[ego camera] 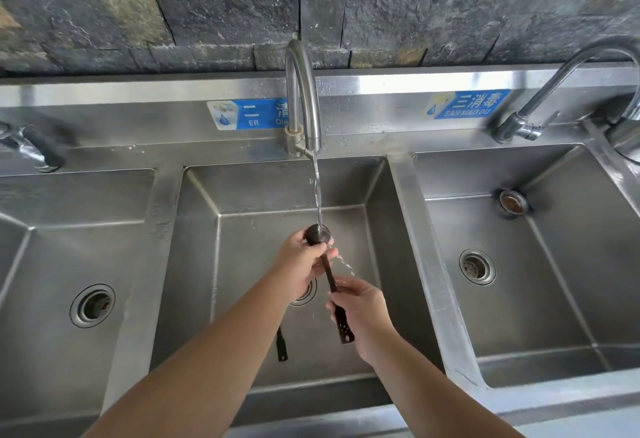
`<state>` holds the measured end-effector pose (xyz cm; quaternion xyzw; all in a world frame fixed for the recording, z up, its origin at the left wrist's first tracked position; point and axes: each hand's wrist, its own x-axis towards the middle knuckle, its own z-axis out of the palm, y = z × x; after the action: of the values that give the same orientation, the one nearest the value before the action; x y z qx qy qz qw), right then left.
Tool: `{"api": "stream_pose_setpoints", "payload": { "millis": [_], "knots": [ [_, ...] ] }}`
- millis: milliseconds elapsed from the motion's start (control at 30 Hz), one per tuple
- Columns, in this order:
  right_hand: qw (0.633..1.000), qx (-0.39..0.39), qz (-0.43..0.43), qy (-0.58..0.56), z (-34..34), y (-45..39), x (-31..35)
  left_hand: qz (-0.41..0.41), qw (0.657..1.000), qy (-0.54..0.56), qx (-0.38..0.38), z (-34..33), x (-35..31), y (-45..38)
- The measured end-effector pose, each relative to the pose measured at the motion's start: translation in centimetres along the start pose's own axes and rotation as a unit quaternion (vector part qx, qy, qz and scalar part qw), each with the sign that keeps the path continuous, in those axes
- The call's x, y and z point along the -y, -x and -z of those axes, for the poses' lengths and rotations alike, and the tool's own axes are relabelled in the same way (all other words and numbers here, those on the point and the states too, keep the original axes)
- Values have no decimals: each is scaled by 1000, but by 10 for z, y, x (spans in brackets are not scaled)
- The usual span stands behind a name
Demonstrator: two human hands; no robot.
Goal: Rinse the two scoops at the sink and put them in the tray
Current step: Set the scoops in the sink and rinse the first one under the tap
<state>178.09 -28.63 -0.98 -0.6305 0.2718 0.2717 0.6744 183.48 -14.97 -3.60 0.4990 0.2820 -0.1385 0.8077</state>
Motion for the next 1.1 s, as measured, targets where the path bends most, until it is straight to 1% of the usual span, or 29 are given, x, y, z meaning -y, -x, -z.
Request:
{"api": "stream_pose_setpoints", "payload": {
  "millis": [100, 200, 267, 333, 467, 567, 733, 867, 1033, 1100],
  "knots": [
    [997, 29, -21, -61, -1, 3, 4, -16, 999, 15, 42, 0, -2, 3],
    [994, 34, -14, -107, -7, -5, 17, 5, 1000, 6, 26, -1, -8, 4],
    [994, 39, 12, -102, -14, -15, 30, 10, 999, -36, 6, -2, -14, 3],
    [993, 43, 30, -103, -20, -24, 43, 1, 999, -53, -4, -2, -22, 1],
    [985, 84, 33, -147, -33, -42, 68, -16, 999, -40, 14, -4, -46, -1],
    [979, 114, 31, -164, -42, -51, 82, -33, 999, -40, 4, -3, -62, -4],
    [977, 134, 57, -156, -60, -60, 105, -79, 995, -57, -3, -2, -91, -6],
    [970, 161, 75, -164, -67, -62, 122, -110, 992, -52, 15, -7, -109, -8],
    [966, 169, 93, -172, -66, -65, 134, -125, 992, -16, 13, -16, -119, -9],
    [964, 170, 99, -178, -64, -65, 135, -119, 993, -14, 7, -19, -117, -10]
  ]
}}
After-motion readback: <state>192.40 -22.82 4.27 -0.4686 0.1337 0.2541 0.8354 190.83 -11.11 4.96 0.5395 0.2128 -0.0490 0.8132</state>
